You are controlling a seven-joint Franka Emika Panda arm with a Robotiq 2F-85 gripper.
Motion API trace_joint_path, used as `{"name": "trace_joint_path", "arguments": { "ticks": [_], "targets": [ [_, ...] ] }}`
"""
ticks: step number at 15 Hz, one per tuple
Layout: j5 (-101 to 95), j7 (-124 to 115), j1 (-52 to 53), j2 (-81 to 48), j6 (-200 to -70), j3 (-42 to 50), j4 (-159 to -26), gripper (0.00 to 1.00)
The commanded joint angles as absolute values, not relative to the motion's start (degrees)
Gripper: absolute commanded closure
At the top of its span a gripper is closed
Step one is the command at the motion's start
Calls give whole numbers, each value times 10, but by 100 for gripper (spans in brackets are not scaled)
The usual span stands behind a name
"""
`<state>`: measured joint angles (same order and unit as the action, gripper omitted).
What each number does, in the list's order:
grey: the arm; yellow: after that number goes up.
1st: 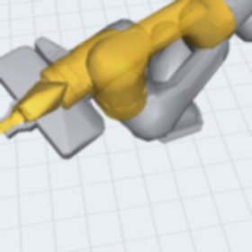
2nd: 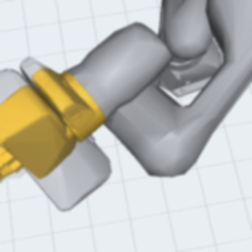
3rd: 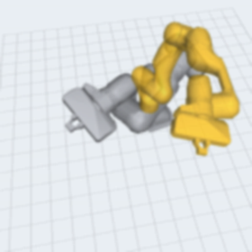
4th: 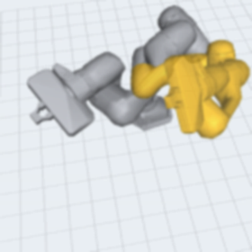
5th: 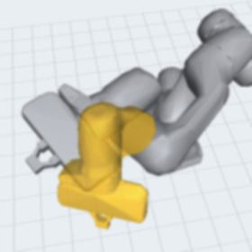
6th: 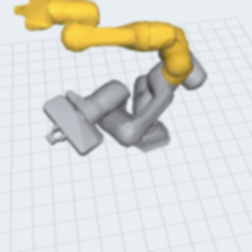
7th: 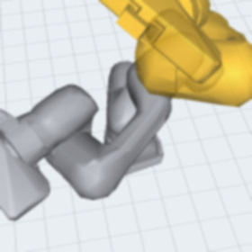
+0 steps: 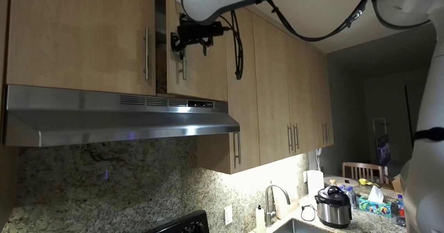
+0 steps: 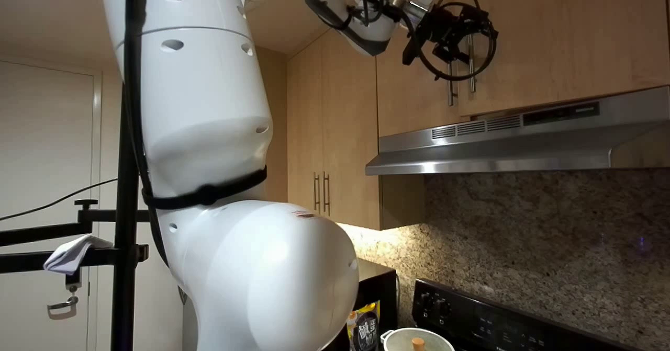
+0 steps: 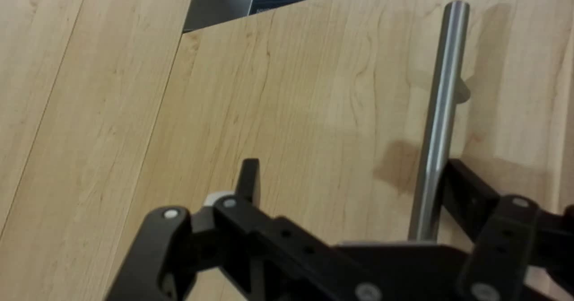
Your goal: Open the right door of the cabinet
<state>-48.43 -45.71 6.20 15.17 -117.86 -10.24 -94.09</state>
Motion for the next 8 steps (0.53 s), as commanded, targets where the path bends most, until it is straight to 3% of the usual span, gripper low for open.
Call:
{"name": "trace_joint_path", "arguments": {
  "ticks": [1,8],
  "targets": [
    [-519,-417,40,184,-1121,-114,-974,0],
    [-559,-412,45,191,-1069,-121,-981,0]
  ]
}}
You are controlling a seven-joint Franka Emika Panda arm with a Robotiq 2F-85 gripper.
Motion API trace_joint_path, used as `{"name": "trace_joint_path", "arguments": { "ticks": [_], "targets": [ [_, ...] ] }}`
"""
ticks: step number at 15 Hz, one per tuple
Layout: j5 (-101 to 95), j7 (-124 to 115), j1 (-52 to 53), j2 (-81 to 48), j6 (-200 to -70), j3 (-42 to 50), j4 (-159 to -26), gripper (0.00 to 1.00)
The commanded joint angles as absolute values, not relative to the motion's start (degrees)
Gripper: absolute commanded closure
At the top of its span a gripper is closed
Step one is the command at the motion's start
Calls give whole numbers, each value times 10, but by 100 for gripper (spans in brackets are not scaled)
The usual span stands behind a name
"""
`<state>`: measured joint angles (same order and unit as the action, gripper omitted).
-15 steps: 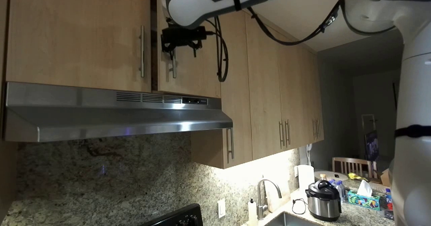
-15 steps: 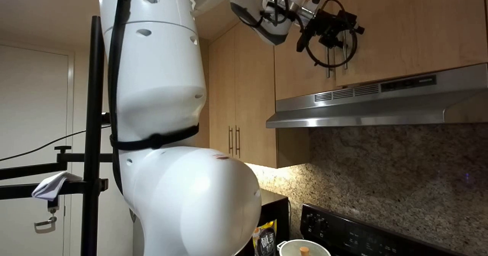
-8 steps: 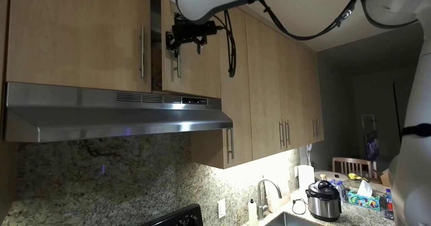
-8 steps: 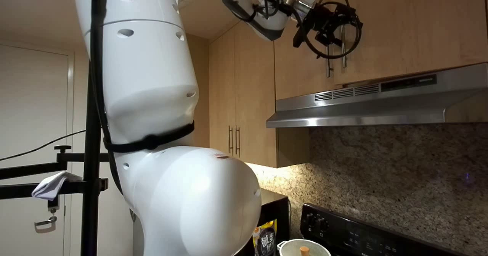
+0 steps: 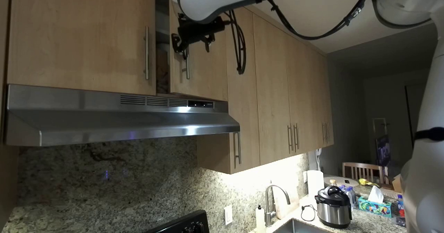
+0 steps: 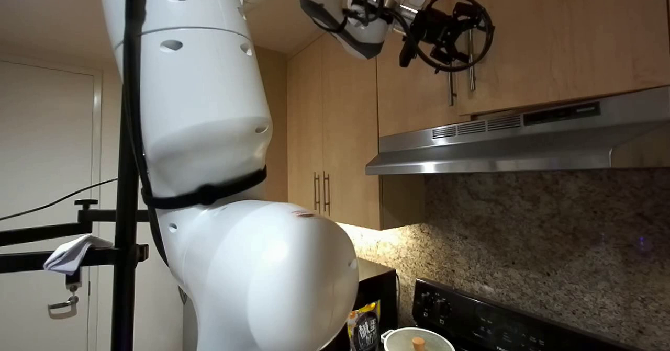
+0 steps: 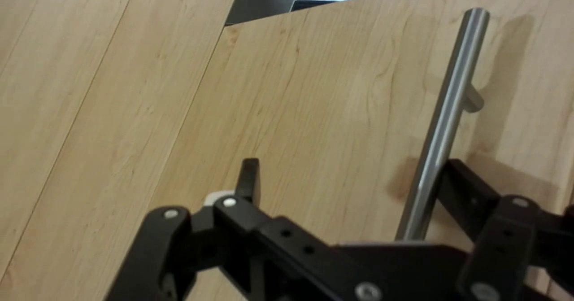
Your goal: Open the right door of the cabinet
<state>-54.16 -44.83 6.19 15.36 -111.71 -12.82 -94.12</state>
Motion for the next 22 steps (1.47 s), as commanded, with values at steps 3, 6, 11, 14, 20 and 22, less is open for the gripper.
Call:
{"name": "trace_joint_path", "arguments": {
  "ticks": [3,6,11,14,20,22],
  "targets": [
    [-534,-398,55,193,-1080,-117,-980,0],
    [-504,-417,58,156,-1120,-129,-938,0],
    [-477,-395,58,160,-1140,-119,-942,0],
    [-478,-399,55,168,-1137,-119,-949,0],
    [-456,-381,59,201,-1121,-115,-960,0],
    [-445,-370,59,202,-1099,-116,-956,0]
  ]
}}
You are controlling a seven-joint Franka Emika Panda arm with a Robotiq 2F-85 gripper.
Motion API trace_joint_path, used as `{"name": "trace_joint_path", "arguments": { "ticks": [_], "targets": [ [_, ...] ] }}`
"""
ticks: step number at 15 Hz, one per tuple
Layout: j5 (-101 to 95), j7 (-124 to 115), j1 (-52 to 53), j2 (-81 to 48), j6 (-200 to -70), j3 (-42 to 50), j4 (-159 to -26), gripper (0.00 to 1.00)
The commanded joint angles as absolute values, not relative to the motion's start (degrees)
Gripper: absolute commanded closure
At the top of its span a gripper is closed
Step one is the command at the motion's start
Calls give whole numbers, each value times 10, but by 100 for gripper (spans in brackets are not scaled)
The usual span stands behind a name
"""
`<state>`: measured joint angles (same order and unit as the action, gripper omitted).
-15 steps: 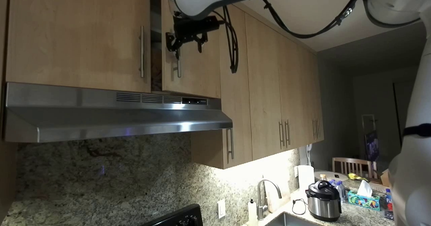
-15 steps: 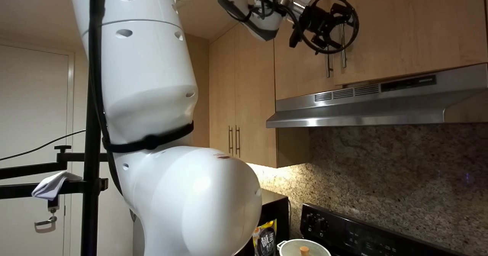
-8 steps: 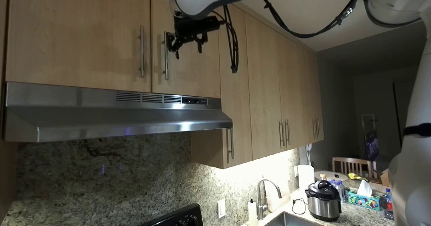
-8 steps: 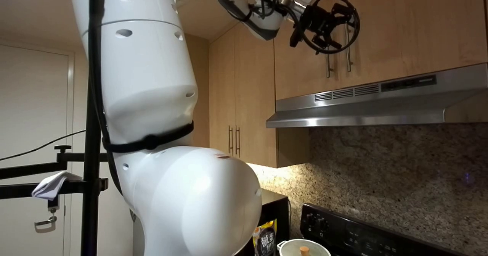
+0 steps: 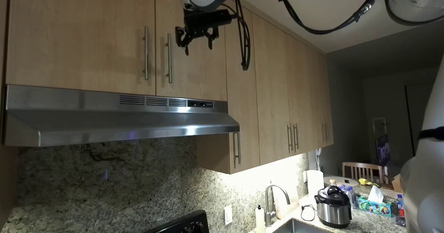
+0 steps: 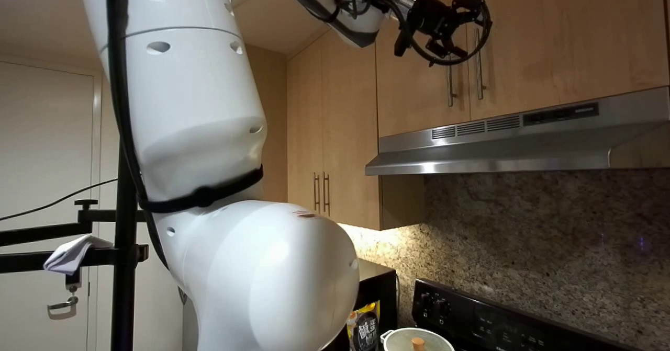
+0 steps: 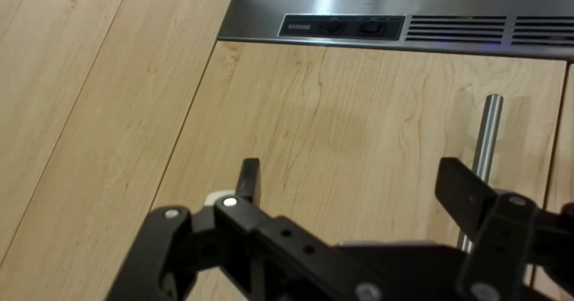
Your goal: Open the right door of the cabinet
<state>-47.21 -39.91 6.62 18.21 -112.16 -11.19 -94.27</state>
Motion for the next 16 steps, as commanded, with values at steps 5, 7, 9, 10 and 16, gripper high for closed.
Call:
{"name": "trace_joint_path", "arguments": {
  "ticks": [5,7,9,10,16],
  "targets": [
    [-463,-379,52,170,-1044,-144,-908,0],
    [-477,-376,52,152,-1044,-153,-884,0],
    [-480,-367,56,132,-1054,-157,-861,0],
    [-476,-364,60,123,-1062,-157,-852,0],
    [-477,-379,71,109,-1058,-162,-841,0]
  ]
}}
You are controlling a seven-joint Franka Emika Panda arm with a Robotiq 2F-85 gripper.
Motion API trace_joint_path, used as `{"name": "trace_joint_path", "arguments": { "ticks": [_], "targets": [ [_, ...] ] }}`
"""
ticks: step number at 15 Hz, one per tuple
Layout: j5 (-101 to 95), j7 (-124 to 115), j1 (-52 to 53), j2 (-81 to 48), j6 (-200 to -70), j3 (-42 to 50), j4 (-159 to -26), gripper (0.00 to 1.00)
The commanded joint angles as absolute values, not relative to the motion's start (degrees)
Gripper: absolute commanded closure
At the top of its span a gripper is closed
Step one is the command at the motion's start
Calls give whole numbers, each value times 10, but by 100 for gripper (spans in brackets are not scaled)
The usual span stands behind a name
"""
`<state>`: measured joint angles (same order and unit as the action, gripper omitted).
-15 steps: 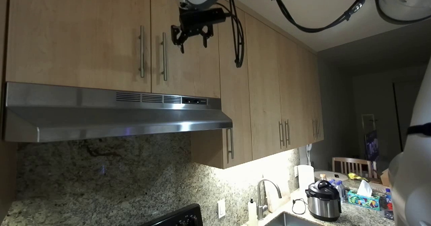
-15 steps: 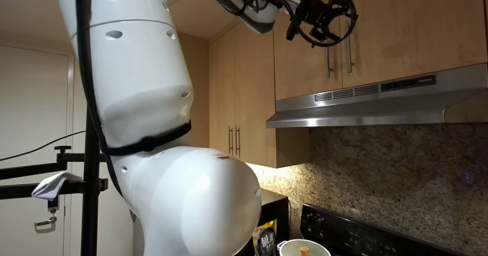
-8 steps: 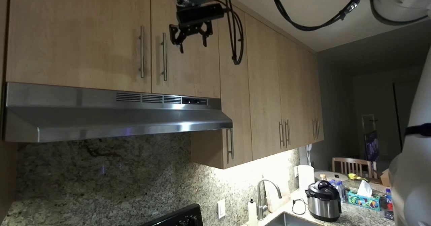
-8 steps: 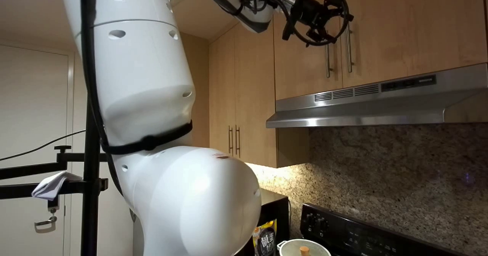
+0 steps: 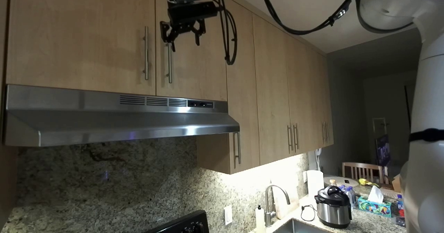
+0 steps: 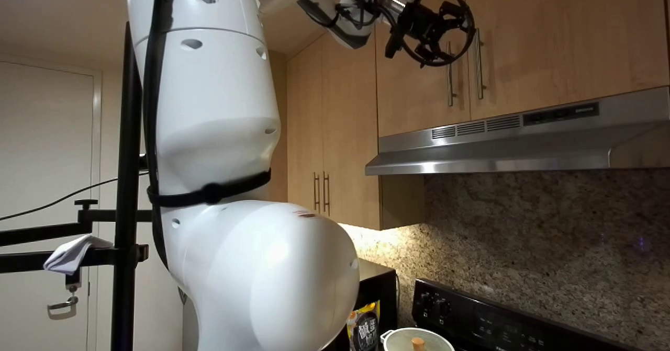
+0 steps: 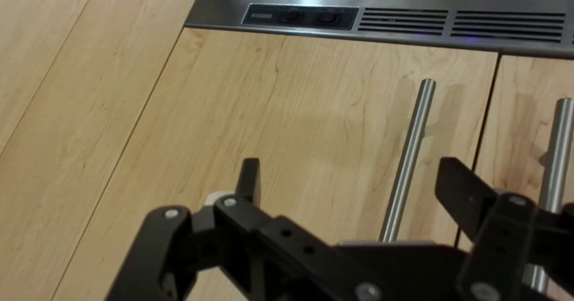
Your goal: Open the right door of the cabinet
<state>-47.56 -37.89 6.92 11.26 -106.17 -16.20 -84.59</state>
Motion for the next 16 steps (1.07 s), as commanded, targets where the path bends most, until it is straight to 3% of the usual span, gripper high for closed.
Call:
{"name": "trace_joint_path", "arguments": {
  "ticks": [1,16],
  "targets": [
    [-477,-378,72,109,-1058,-162,-840,0],
    [-592,-514,88,-47,-1034,-166,-690,0]
  ]
}}
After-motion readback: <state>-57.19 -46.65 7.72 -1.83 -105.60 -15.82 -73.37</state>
